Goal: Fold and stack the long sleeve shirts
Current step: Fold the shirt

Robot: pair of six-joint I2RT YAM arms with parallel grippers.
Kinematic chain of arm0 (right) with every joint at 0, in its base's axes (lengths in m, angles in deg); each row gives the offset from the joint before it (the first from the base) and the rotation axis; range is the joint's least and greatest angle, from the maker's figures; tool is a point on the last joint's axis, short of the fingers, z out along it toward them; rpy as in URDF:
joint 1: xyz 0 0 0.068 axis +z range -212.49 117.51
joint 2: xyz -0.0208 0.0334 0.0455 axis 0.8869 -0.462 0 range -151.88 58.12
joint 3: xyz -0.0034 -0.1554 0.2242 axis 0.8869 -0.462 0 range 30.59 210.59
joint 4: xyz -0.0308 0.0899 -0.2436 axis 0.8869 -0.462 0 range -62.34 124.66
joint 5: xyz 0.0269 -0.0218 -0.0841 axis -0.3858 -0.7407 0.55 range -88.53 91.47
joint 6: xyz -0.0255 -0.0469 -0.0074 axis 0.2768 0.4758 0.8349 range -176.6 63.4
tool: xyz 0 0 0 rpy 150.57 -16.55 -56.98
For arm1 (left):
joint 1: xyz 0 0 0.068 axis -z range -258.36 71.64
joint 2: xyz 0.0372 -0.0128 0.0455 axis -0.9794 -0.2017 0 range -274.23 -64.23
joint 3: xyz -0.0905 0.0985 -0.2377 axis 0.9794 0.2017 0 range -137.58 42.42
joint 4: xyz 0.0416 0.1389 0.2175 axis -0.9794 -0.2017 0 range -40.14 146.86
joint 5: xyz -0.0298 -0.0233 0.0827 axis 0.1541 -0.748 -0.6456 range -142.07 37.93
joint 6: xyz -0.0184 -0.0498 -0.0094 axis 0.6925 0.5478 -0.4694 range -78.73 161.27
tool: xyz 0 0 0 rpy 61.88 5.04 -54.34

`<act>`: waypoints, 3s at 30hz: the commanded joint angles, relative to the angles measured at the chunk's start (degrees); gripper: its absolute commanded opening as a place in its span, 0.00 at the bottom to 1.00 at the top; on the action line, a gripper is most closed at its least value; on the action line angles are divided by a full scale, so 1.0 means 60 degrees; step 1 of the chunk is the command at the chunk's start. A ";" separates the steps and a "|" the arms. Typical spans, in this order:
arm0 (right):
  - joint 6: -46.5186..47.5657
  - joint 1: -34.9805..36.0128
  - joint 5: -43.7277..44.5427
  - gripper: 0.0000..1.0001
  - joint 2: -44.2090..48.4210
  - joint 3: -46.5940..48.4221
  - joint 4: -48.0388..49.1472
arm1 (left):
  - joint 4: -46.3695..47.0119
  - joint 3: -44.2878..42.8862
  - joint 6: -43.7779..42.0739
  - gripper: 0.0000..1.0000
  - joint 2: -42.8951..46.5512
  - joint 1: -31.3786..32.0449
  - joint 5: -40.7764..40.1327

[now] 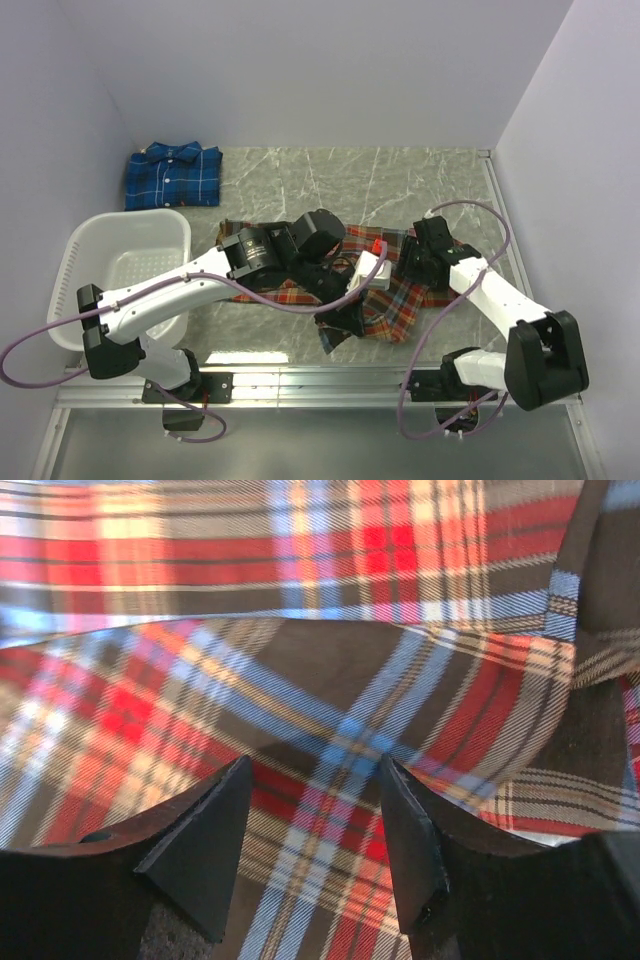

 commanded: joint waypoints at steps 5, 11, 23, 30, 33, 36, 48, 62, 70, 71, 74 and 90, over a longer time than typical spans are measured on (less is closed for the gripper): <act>-0.0184 -0.0309 -0.0828 0.61 -0.0608 -0.0258 0.0050 | 0.0679 0.0278 0.0235 0.01 0.0284 0.0276 0.0241; -0.0213 -0.0411 -0.0420 0.61 0.0134 -0.0083 0.0064 | 0.1221 0.0163 0.0659 0.01 -0.0066 0.0276 -0.1089; -0.0388 -0.0866 0.1852 0.61 0.2890 0.0562 -0.0492 | 0.2566 -0.1785 0.2270 0.00 -0.1779 -0.0659 -0.2616; -0.0638 -0.1188 0.2468 0.61 0.3755 0.0489 -0.0463 | 0.4309 -0.1612 0.4803 0.01 -0.2279 -0.3249 -0.2805; -0.0609 -0.1203 0.2439 0.61 0.3961 0.0401 -0.0302 | 0.4721 -0.0720 0.5946 0.01 -0.2236 -0.4289 -0.3156; -0.0463 -0.1203 0.2147 0.61 0.3888 0.0357 -0.0141 | 0.5117 0.0422 0.6942 0.01 -0.2206 -0.5213 -0.3172; -0.0082 -0.1203 0.0667 0.61 0.2746 0.0167 0.0342 | 0.5031 0.3691 0.8774 0.02 -0.1796 -0.7163 -0.4095; 0.0401 -0.1203 -0.0108 0.61 0.1984 0.0225 0.0752 | 0.2614 0.2374 0.9624 0.07 -0.0875 -0.7474 -0.5266; 0.1352 -0.0897 -0.2247 0.60 0.1471 0.0181 0.1308 | 0.2394 0.2930 0.9934 0.10 -0.0783 -0.7238 -0.5705; 0.1470 -0.0707 -0.2365 0.60 0.1427 0.0210 0.1338 | 0.2364 0.2916 0.9889 0.10 -0.0872 -0.7238 -0.5939; 0.1852 0.0289 -0.2119 0.60 0.1149 0.0371 0.1251 | 0.2160 0.2828 0.9582 0.11 -0.1297 -0.7238 -0.6262; 0.0842 0.0483 0.0312 0.60 0.0416 0.0650 0.0797 | 0.2071 0.2667 0.8162 0.28 -0.2601 -0.7326 -0.8870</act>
